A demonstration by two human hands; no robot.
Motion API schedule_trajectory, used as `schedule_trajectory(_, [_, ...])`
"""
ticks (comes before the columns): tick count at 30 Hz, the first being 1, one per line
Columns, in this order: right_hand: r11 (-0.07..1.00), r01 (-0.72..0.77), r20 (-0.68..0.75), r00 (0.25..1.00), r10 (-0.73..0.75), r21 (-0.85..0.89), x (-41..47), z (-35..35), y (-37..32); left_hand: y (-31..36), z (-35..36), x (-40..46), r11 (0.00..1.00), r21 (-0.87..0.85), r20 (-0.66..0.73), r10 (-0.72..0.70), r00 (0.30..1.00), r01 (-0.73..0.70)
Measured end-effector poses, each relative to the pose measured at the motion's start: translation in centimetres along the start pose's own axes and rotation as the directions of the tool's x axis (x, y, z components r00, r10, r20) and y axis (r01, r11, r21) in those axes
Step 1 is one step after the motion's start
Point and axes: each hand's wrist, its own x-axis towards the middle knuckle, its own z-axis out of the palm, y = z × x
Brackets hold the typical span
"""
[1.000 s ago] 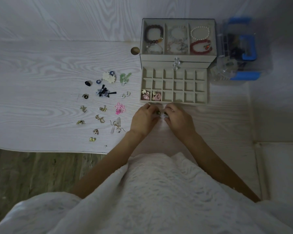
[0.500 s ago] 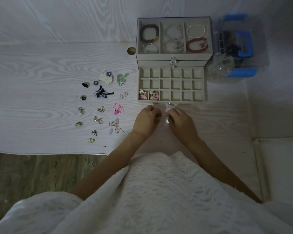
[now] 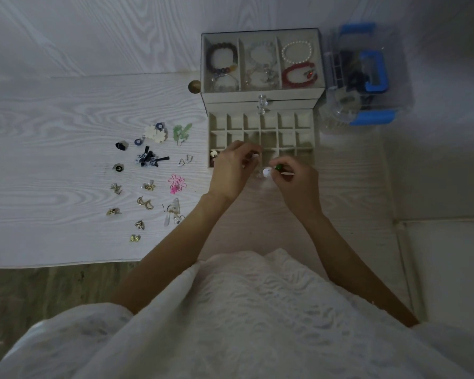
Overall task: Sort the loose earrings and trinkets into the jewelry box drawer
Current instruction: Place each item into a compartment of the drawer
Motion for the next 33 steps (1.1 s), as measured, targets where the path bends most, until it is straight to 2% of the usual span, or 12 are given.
schedule_trajectory(7, [0.998, 0.028, -0.029, 0.999, -0.03, -0.054, 1.4, 0.1, -0.2, -0.7, 0.3, 0.5, 0.977, 0.21, 0.208, -0.003, 0.978, -0.042])
schedule_trajectory(11, [0.994, 0.058, 0.032, 0.998, -0.056, -0.089, 2.6, 1.1, -0.5, -0.9, -0.4, -0.1, 0.949, 0.3, 0.18, 0.048, 0.983, -0.102])
schedule_trajectory(14, [0.971, 0.134, 0.163, 0.981, -0.102, -0.199, 3.7, 2.2, -0.9, -1.9, -0.8, -1.4, 0.886, 0.445, 0.104, 0.093, 0.99, -0.13])
schedule_trajectory(16, [0.931, 0.189, 0.261, 0.959, -0.107, -0.312, 4.3, 2.9, -1.1, -2.3, -0.9, -1.9, 0.871, 0.478, 0.062, 0.1, 0.993, -0.117])
schedule_trajectory(18, [0.874, 0.247, 0.303, 0.945, -0.122, -0.418, 4.6, 3.3, -1.3, -2.5, -0.9, -1.9, 0.884, 0.457, 0.03, 0.102, 0.994, -0.104])
schedule_trajectory(22, [0.75, 0.415, 0.344, 0.901, -0.263, -0.515, 4.1, 3.3, -1.1, -2.7, -1.3, -1.9, 0.903, 0.42, 0.011, 0.089, 0.996, -0.085])
schedule_trajectory(25, [0.678, 0.446, 0.4, 0.885, -0.238, -0.584, 3.8, 3.4, -0.7, -2.7, -2.2, -2.2, 0.912, 0.38, 0.063, 0.139, 0.988, -0.153])
schedule_trajectory(28, [0.677, 0.479, 0.374, 0.874, -0.31, -0.558, 3.2, 3.0, -1.0, -2.6, -4.1, -2.7, 0.939, 0.309, 0.068, 0.138, 0.988, -0.152])
schedule_trajectory(31, [0.718, 0.497, 0.347, 0.865, -0.363, -0.488, 1.3, 2.7, -1.6, -2.9, -6.5, -4.2, 0.965, 0.26, 0.002, 0.041, 0.999, -0.04])
schedule_trajectory(33, [0.774, 0.477, 0.397, 0.861, -0.318, -0.415, -0.4, 3.3, -1.9, -3.5, -7.8, -5.7, 0.969, 0.237, -0.042, -0.058, 0.997, 0.067])
